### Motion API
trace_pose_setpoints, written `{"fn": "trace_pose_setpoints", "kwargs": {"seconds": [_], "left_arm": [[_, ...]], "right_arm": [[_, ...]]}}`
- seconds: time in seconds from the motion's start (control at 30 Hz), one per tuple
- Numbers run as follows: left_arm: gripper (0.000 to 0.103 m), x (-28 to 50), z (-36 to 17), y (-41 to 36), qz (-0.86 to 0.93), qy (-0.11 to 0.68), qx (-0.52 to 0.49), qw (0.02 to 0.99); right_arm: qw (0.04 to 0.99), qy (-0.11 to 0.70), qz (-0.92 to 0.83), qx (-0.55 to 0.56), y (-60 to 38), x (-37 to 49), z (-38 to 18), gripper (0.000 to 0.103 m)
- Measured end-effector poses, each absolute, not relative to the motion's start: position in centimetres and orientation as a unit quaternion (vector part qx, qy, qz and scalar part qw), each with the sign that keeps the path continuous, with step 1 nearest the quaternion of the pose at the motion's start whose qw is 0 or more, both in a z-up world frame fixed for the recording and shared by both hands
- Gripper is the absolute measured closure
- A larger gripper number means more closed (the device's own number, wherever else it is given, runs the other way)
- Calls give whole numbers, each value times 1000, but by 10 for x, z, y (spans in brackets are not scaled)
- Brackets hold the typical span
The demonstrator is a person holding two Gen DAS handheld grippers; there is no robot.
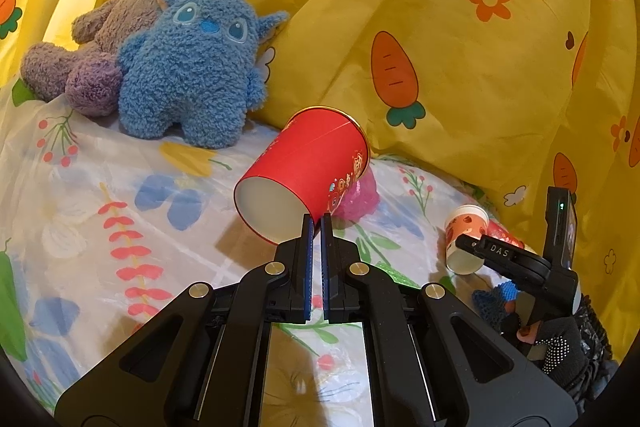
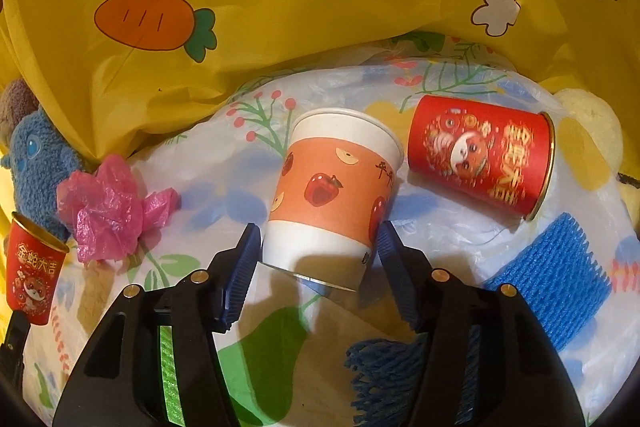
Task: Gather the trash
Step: 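Grasp the red paper cup with the left gripper while right gripper grasps orange-and-white cup, then carry both cups over the bin and open both grippers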
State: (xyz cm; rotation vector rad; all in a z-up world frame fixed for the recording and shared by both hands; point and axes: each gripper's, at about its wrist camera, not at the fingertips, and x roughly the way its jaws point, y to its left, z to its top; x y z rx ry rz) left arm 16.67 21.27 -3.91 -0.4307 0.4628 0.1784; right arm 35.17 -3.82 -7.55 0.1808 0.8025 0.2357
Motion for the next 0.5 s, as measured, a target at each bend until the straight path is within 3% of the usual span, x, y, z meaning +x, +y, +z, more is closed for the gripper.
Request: {"fn": "trace_pose_setpoints", "kwargs": {"seconds": [0.5], "left_arm": [[101,152,-21,194,81,215,-196,953]], "right_arm": [[930,305,186,85,-87,264,-8,45]]}}
